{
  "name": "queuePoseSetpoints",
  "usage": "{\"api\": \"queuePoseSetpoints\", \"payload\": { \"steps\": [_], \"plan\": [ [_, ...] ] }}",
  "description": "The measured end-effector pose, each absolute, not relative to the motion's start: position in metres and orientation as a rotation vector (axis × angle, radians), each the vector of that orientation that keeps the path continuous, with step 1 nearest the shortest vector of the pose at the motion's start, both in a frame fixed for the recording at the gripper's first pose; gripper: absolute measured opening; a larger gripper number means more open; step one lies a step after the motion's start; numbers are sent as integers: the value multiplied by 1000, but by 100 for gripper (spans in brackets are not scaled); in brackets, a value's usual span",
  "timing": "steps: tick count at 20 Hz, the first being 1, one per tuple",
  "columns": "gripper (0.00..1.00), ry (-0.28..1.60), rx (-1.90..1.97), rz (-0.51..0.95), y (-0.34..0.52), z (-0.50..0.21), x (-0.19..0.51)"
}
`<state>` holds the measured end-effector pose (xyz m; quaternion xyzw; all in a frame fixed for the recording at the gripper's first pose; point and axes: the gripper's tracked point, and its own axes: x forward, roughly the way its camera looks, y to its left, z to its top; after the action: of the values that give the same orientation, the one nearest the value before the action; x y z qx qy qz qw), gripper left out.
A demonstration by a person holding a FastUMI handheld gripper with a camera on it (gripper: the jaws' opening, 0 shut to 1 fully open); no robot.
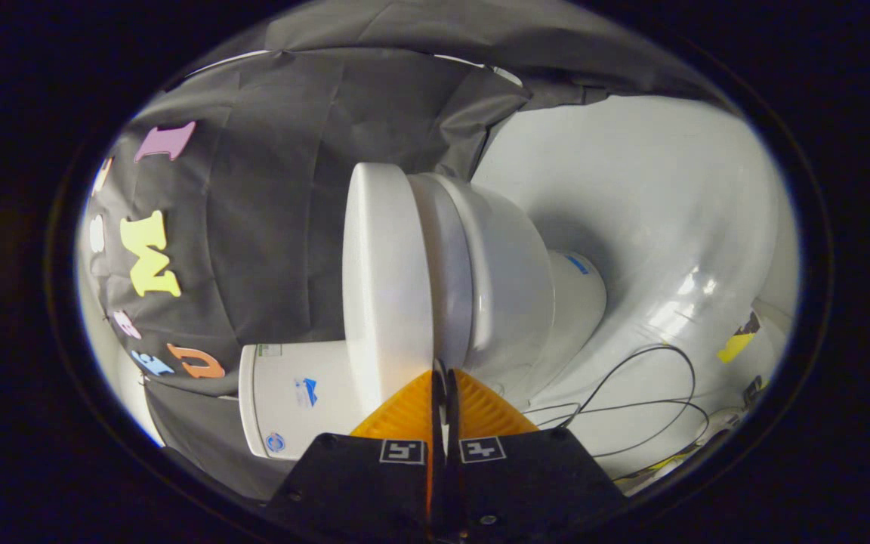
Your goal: Open the toilet lid.
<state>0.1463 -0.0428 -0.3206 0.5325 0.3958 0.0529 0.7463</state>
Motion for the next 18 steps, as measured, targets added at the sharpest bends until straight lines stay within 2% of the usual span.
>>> {"api": "queuePoseSetpoints", "payload": {
  "steps": [18],
  "plan": [
    [4,806,1080,136,-31,-270,148]
  ]
}}
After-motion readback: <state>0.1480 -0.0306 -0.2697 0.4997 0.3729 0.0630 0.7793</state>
